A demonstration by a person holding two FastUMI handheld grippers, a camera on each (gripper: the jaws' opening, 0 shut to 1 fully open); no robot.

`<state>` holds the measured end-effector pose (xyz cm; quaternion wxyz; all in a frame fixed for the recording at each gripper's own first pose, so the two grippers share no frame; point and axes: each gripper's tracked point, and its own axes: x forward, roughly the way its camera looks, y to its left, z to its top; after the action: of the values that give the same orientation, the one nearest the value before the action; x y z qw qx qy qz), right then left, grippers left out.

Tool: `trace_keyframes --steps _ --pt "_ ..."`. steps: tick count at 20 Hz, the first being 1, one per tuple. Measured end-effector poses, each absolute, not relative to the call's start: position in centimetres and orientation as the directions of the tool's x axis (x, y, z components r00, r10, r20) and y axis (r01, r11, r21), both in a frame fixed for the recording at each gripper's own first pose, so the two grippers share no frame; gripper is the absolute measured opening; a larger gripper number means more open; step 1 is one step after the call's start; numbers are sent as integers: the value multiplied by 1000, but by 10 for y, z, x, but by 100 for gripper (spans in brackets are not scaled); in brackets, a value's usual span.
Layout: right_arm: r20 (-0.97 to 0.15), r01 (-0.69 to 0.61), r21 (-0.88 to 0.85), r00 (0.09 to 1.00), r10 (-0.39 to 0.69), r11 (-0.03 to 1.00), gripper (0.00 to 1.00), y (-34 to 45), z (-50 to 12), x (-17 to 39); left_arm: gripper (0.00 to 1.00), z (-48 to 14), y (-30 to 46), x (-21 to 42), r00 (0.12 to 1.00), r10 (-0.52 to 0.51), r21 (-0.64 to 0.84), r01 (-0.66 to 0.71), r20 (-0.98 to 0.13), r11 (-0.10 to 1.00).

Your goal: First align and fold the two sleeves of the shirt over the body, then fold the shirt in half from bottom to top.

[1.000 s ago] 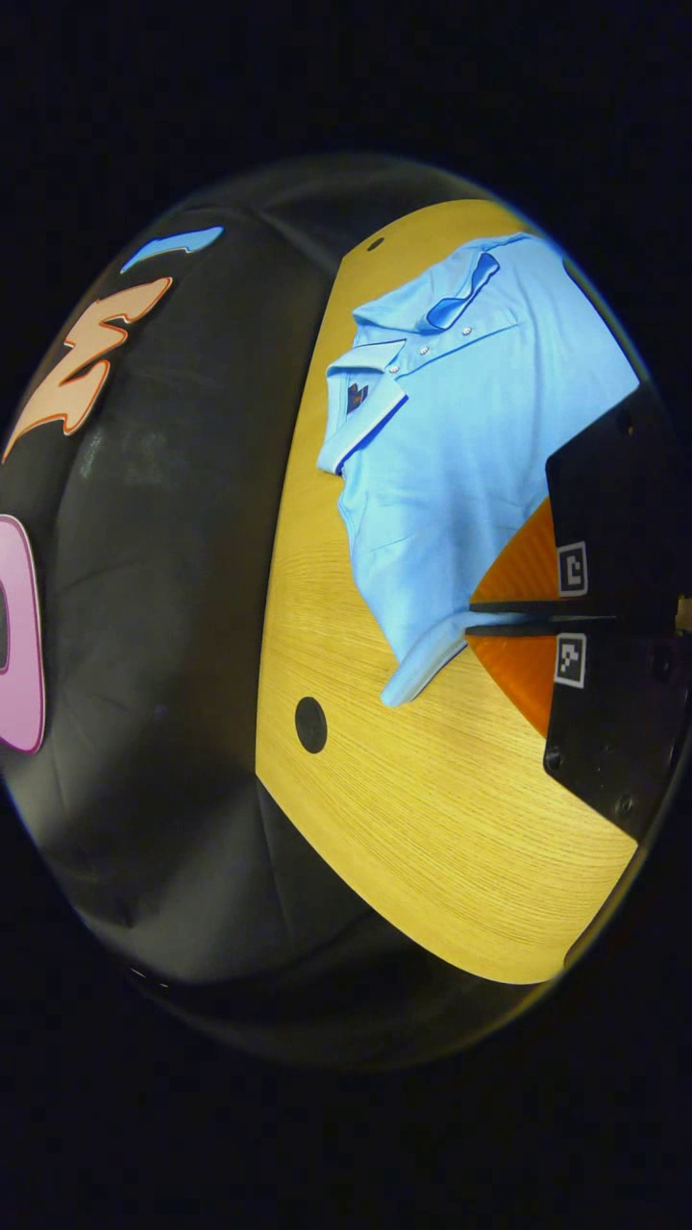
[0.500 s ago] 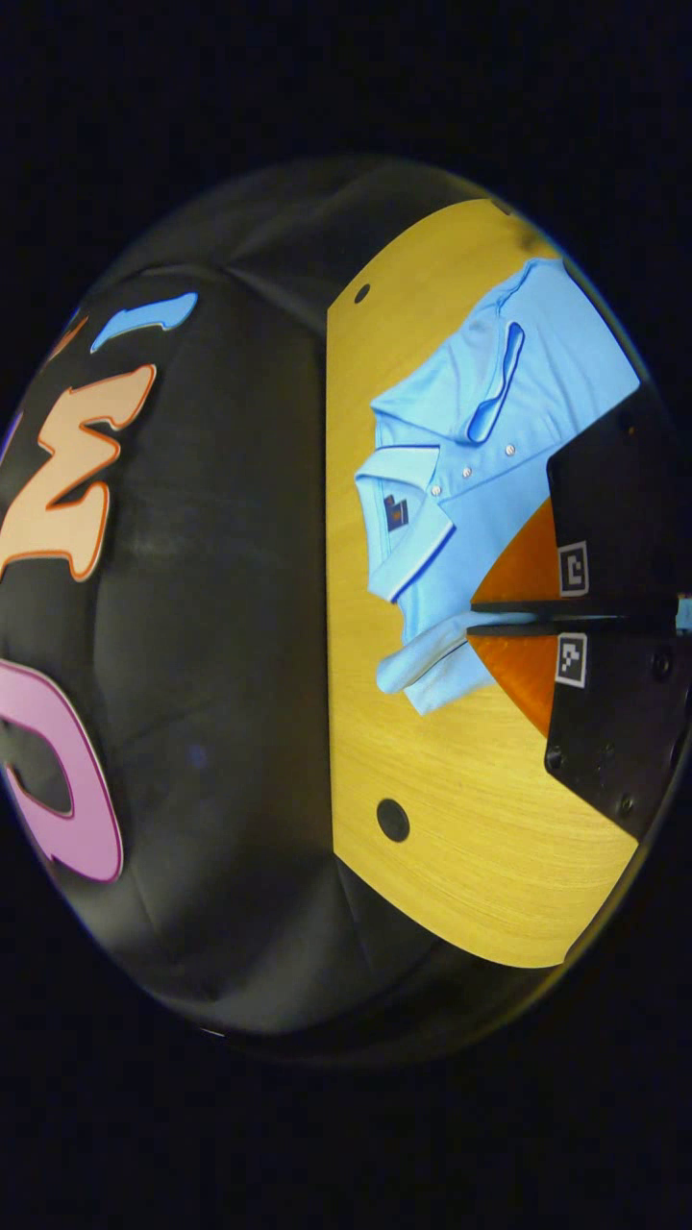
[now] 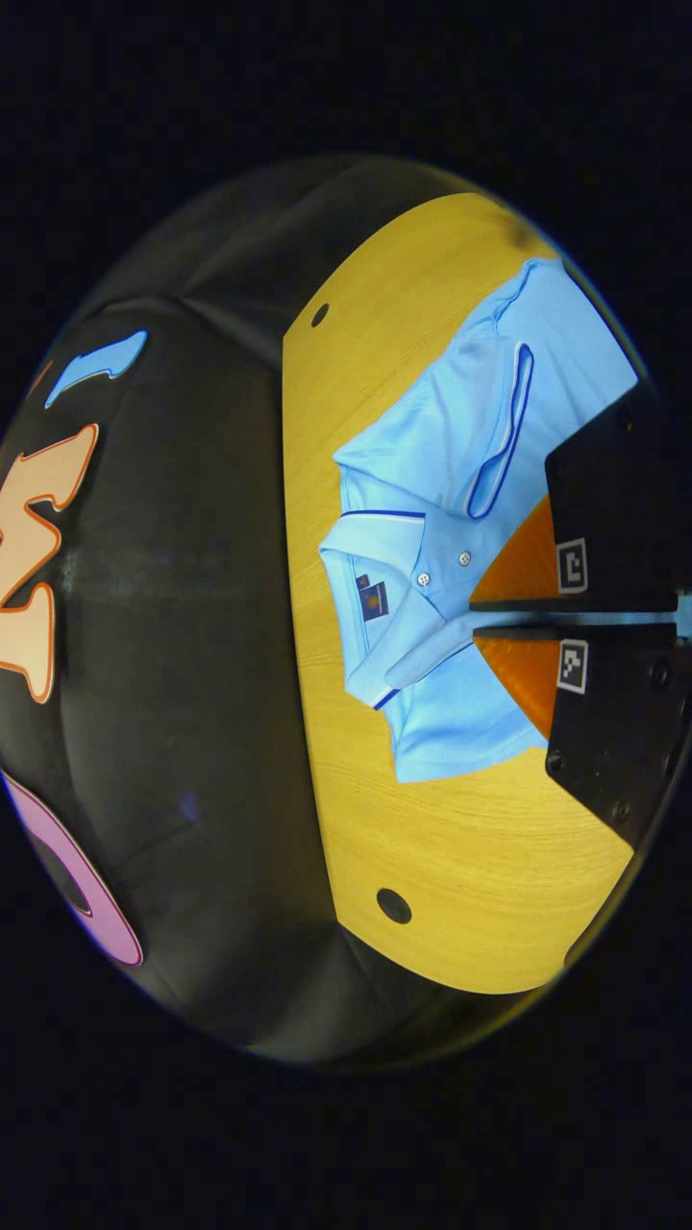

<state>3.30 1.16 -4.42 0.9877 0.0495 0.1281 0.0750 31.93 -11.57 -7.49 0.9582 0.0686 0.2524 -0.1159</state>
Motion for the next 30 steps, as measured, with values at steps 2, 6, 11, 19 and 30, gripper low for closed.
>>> trace_keyframes --steps 2,6,11,19,30 --pt "-255 -140 116 953 166 983 98 16 -47 32 11 -74 -122 318 849 -196 80 268 -491 960" --pt "-263 -146 116 949 172 983 98 20 -51 32 98 -66 -115 300 857 -176 108 259 -484 960" --pt "-281 -152 109 943 177 982 98 25 -57 30 95 -60 -114 250 848 -235 47 291 -474 956" --pt "-300 -160 124 935 190 979 98 38 -62 24 95 -67 -86 141 848 -283 14 324 -448 946" --pt "-342 -249 44 906 248 968 98 70 -84 -32 95 -103 -45 6 852 -253 14 292 -458 956"
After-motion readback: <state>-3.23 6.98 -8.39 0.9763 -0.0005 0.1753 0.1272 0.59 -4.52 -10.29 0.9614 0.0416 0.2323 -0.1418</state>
